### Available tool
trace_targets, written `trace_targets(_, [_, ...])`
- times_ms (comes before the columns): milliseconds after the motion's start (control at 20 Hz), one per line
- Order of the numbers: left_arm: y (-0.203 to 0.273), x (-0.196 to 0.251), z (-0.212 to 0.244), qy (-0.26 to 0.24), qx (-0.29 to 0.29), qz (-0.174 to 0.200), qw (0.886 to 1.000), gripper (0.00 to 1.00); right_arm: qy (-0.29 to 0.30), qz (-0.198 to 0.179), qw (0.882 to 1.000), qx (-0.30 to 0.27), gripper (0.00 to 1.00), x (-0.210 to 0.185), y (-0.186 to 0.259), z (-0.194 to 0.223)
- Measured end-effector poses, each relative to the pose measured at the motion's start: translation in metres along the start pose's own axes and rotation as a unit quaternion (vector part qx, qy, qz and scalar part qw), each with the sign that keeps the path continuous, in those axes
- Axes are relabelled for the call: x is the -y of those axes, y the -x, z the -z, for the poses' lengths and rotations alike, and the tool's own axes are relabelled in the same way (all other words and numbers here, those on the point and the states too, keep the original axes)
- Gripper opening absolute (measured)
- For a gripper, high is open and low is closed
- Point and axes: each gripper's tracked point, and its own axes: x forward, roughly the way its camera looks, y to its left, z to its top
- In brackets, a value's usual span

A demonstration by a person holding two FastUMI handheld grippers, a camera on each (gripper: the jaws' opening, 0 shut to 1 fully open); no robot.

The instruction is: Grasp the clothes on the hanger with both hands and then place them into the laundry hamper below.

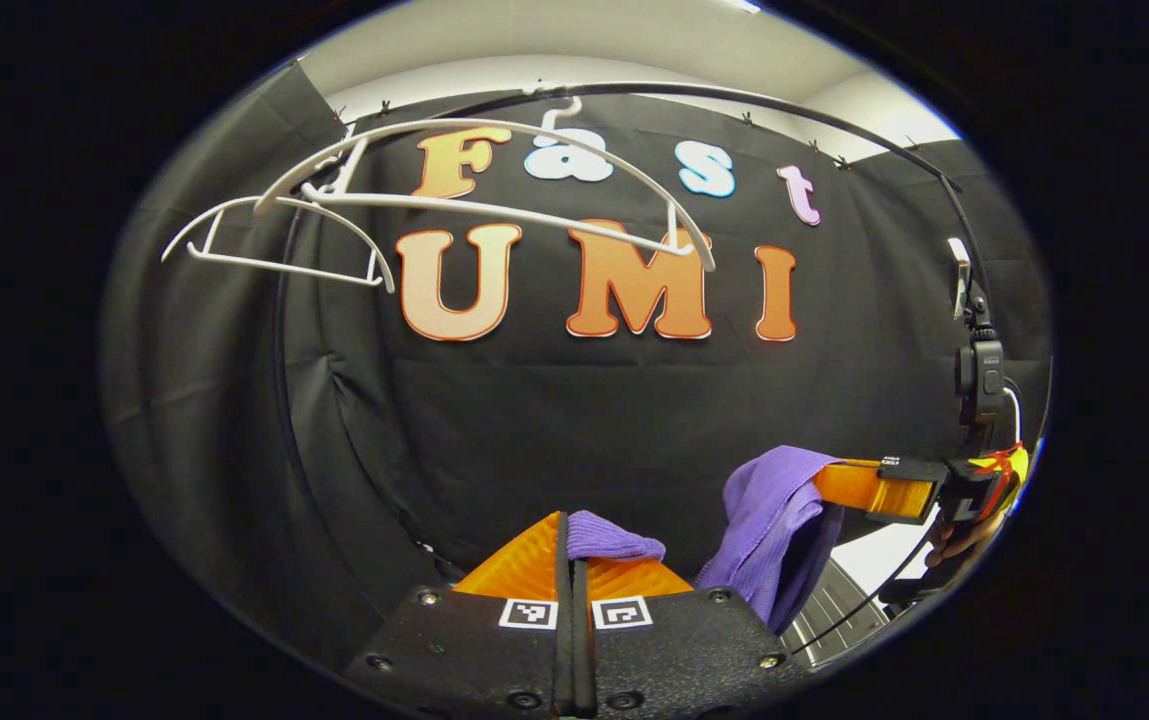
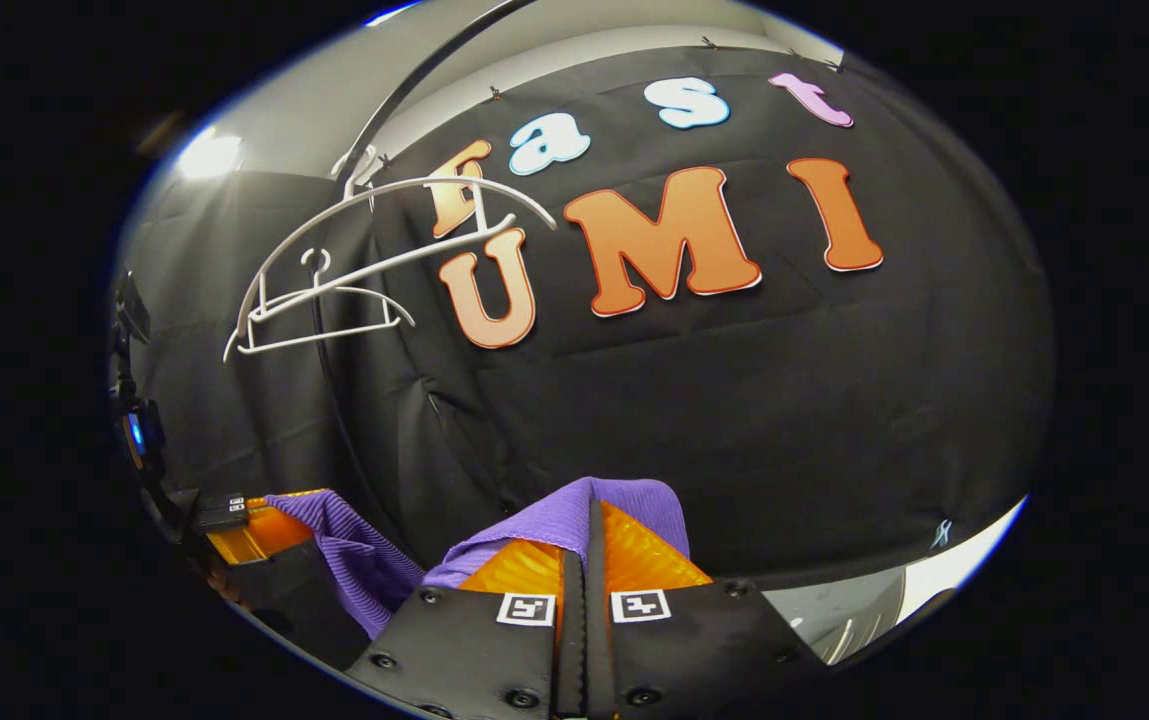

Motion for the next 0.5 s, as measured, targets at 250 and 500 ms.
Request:
trace_targets(250, [-0.015, 0.023, 0.069, 0.027, -0.054, 0.011, 0.998, 0.00, -0.011, 0.026, 0.999, -0.030, 0.07, 0.028, -0.006, 0.055])
trace_targets(500, [-0.039, 0.035, 0.133, 0.050, -0.112, 0.011, 0.992, 0.00, -0.029, 0.050, 0.996, -0.061, 0.07, 0.048, -0.018, 0.114])
